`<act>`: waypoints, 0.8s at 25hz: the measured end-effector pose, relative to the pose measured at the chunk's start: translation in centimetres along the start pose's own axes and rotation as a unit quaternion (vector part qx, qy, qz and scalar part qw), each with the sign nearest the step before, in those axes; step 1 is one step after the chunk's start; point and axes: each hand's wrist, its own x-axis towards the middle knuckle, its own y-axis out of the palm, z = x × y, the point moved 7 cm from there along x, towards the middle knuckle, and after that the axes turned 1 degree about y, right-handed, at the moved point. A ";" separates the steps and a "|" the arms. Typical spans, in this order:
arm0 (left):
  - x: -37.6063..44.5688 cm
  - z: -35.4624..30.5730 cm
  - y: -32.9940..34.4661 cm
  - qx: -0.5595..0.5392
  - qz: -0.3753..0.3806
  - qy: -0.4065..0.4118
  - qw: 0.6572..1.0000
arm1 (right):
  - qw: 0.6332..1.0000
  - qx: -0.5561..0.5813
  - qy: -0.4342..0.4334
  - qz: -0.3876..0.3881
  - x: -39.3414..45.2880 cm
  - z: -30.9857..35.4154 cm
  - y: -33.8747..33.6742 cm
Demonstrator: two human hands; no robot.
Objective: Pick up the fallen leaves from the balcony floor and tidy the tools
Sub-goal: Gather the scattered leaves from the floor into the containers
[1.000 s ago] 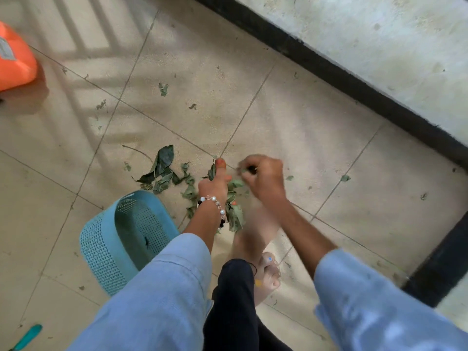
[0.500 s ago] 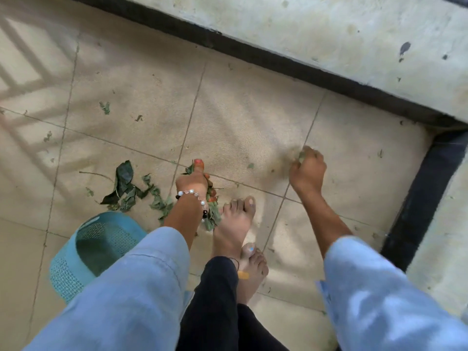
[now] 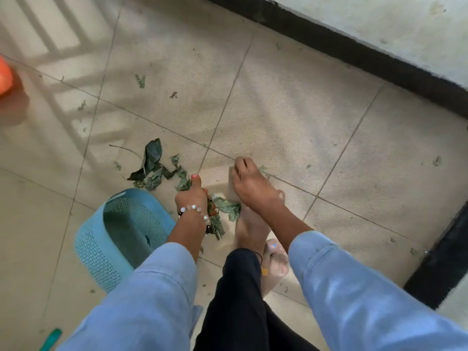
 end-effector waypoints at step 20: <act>-12.3 -6.5 -5.3 -0.451 0.112 -0.234 0.854 | 0.950 0.296 -0.094 0.041 -2.0 11.4 -22.1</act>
